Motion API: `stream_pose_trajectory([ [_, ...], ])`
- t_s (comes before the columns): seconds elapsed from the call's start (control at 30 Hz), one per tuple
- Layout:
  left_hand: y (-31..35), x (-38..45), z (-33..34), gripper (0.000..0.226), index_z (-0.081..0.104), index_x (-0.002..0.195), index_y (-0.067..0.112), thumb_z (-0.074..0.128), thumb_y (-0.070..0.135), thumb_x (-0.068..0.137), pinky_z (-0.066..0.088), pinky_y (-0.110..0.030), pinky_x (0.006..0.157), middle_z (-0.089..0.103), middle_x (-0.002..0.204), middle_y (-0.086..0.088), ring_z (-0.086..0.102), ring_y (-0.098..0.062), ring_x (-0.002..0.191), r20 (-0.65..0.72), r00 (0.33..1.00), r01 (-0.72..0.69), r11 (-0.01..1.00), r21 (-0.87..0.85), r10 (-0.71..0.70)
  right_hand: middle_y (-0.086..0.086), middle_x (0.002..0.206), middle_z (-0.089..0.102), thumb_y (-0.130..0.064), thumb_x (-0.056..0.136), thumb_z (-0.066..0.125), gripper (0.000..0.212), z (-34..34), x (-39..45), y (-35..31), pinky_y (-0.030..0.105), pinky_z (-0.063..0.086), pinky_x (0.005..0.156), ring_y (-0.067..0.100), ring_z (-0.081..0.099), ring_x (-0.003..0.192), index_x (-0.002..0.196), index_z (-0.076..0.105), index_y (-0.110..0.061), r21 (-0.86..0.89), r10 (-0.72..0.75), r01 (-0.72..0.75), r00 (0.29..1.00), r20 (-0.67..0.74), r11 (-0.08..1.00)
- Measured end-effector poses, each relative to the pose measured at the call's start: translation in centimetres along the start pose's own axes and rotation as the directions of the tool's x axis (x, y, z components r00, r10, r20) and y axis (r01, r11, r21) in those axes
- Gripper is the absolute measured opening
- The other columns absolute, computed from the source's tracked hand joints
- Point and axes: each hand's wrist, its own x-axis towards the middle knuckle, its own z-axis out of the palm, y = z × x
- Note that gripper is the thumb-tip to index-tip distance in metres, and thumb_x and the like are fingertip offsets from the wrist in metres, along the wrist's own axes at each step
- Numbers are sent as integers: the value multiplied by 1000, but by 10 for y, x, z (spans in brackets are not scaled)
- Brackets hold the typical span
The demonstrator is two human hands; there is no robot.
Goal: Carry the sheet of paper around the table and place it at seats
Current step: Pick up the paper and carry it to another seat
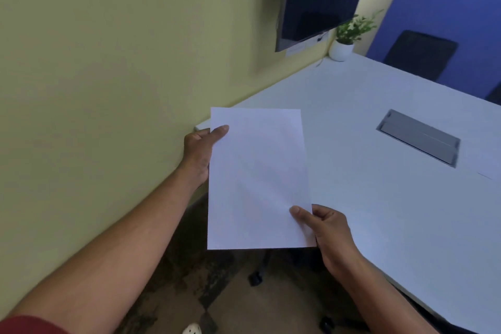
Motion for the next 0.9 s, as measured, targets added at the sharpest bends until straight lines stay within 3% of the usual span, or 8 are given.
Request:
stream_pose_trajectory([
  [0.13,16,59,16,17,78,98,-1,85,13,91,67,-39,73,82,92,-15,78,-27,76,114,993,22,999,28,-25,10,95,85,-24,89,85,16,27,19,-17,48,65,88,28,83,85,93,85,-8,46,-9,13,995,-101,999],
  [0.27,17,126,52,54,71,107,5,99,33,70,63,-55,88,74,104,-27,73,-35,90,299,951,52,993,102,-81,10,101,85,-22,90,85,19,38,50,-25,50,64,96,31,82,95,101,84,-7,146,40,-6,972,-233,989],
  [0.37,5,160,91,52,72,105,3,97,33,72,59,-64,96,76,110,-32,75,-37,92,394,910,68,984,164,-128,9,103,85,-21,90,86,19,27,71,-25,52,64,96,31,82,97,103,84,-8,185,59,3,943,-328,983],
  [0.53,-12,198,148,34,74,103,-1,92,23,87,58,-65,98,76,107,-31,74,-38,92,444,880,70,970,232,-169,11,100,85,-17,93,82,14,3,103,-22,29,64,66,16,81,73,101,83,-6,215,61,23,924,-377,976],
  [0.6,-26,216,176,32,74,103,-1,91,22,88,60,-63,96,76,105,-28,74,-37,91,441,877,80,962,260,-192,14,101,84,-18,92,83,15,-13,128,-18,40,66,80,26,82,84,98,83,-4,243,100,-3,916,-388,970],
  [0.73,-35,234,206,36,76,107,-3,90,24,89,61,-60,96,77,114,-33,75,-36,91,461,859,79,948,307,-221,30,105,78,-23,89,86,29,-29,156,-15,50,65,79,42,75,75,98,79,4,237,110,-9,902,-417,972],
  [0.8,-45,253,229,36,77,108,-4,90,24,89,61,-59,96,78,109,-28,75,-35,91,464,853,74,937,342,-237,28,108,78,-26,88,87,29,-42,179,-12,70,58,95,58,71,101,98,79,1,269,140,-24,896,-421,963],
  [0.9,-62,272,250,45,76,106,-8,92,28,85,60,-60,96,77,105,-25,74,-35,91,468,840,91,923,374,-273,16,104,84,-23,89,86,12,-55,198,-11,71,56,99,50,74,109,93,86,-11,294,172,-42,886,-431,955],
])
